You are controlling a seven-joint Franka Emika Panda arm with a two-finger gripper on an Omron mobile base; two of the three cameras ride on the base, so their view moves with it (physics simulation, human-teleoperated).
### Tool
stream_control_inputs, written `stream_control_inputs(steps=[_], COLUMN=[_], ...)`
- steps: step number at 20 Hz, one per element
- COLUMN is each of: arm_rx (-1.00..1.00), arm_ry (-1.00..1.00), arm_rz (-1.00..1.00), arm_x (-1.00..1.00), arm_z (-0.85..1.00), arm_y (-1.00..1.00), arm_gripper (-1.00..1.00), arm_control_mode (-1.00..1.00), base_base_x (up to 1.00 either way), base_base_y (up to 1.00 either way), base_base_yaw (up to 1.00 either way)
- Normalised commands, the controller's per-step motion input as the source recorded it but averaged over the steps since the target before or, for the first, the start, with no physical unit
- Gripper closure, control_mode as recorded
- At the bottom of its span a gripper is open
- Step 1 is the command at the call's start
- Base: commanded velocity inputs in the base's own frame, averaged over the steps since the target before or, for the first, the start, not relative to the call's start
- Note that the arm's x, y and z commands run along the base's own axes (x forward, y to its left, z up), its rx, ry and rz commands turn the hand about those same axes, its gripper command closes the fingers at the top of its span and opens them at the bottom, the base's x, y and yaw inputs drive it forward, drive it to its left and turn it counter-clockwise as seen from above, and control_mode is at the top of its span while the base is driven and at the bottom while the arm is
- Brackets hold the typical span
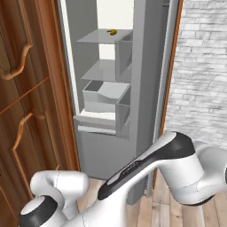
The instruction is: Place the tangerine in the correct fridge rack based on whether it is a fruit or vegetable. Finally, close the fridge door.
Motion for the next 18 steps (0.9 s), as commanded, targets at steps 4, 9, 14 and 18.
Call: stream_control_inputs(steps=[4, 9, 14, 18], arm_rx=[0.06, 0.00, 0.00, 0.02], arm_ry=[-0.06, 0.00, 0.00, 0.00], arm_rz=[0.04, 0.00, 0.00, 0.02], arm_x=[0.90, 0.80, 0.71, 0.66], arm_z=[-0.31, -0.07, -0.06, -0.02], arm_y=[-0.04, 0.00, -0.04, 0.00], arm_gripper=[-1.00, -1.00, -1.00, -1.00], arm_control_mode=[-1.00, -1.00, -1.00, -1.00], base_base_x=[0.00, 0.00, 0.00, 0.00], base_base_y=[0.00, 0.00, 0.00, 0.00], base_base_yaw=[0.00, 0.00, 0.00, 0.00])
